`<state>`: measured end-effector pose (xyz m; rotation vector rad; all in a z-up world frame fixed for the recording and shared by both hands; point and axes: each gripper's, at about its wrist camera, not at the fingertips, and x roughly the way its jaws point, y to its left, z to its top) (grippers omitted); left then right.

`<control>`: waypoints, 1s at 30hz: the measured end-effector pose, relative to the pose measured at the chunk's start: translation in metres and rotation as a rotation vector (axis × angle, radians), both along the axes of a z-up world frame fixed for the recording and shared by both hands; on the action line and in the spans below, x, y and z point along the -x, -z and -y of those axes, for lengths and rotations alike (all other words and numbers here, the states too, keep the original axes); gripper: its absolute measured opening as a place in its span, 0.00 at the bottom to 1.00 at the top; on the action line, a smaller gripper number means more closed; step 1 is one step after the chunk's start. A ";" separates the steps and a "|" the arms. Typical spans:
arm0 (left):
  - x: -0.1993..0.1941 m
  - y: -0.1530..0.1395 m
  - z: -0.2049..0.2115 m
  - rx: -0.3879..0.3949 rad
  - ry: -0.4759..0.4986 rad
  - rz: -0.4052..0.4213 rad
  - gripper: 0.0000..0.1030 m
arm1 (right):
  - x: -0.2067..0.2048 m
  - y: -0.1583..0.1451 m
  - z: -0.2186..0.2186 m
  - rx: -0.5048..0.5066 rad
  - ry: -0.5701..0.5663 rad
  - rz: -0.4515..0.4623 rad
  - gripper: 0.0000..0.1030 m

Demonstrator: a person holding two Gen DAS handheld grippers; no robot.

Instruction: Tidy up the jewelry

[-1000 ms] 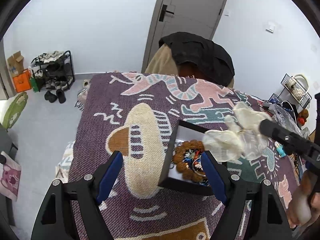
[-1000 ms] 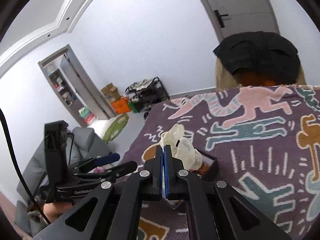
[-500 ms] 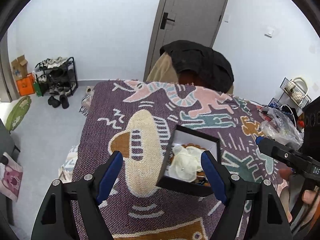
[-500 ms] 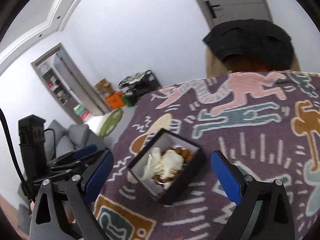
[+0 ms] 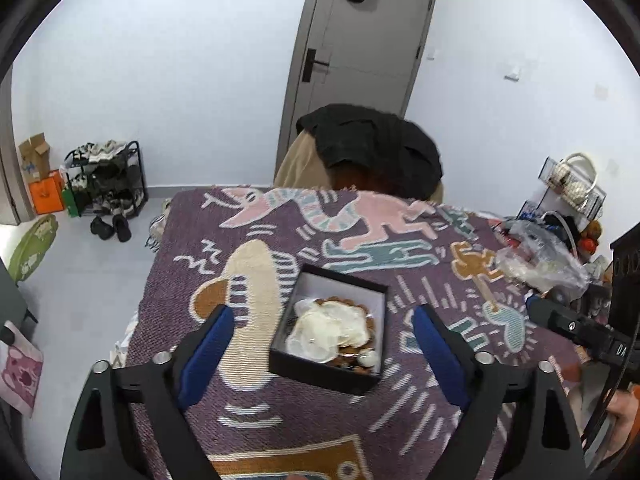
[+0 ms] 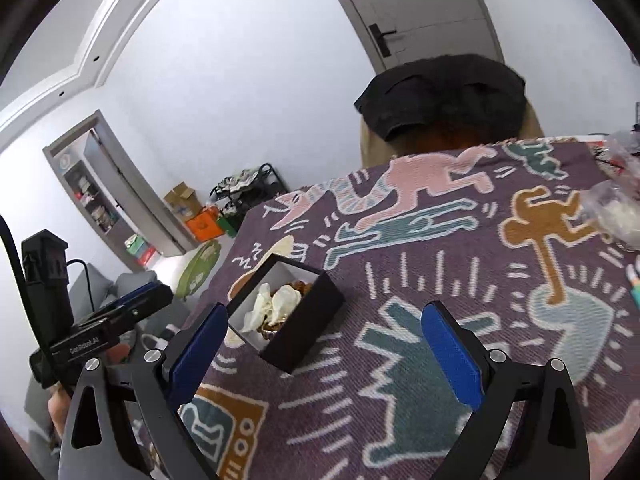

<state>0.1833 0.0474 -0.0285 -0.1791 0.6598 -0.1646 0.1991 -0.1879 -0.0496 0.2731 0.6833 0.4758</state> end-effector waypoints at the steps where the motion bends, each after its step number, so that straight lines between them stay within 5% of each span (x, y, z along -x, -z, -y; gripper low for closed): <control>1: 0.002 -0.002 0.002 0.003 0.002 0.007 0.92 | 0.003 -0.002 0.003 0.001 0.007 0.006 0.95; 9: 0.025 -0.023 0.022 -0.006 -0.001 0.075 1.00 | 0.036 -0.018 0.029 0.018 0.093 0.043 1.00; 30: 0.093 -0.034 0.044 -0.037 -0.007 0.182 1.00 | 0.101 -0.031 0.059 0.117 0.186 0.131 1.00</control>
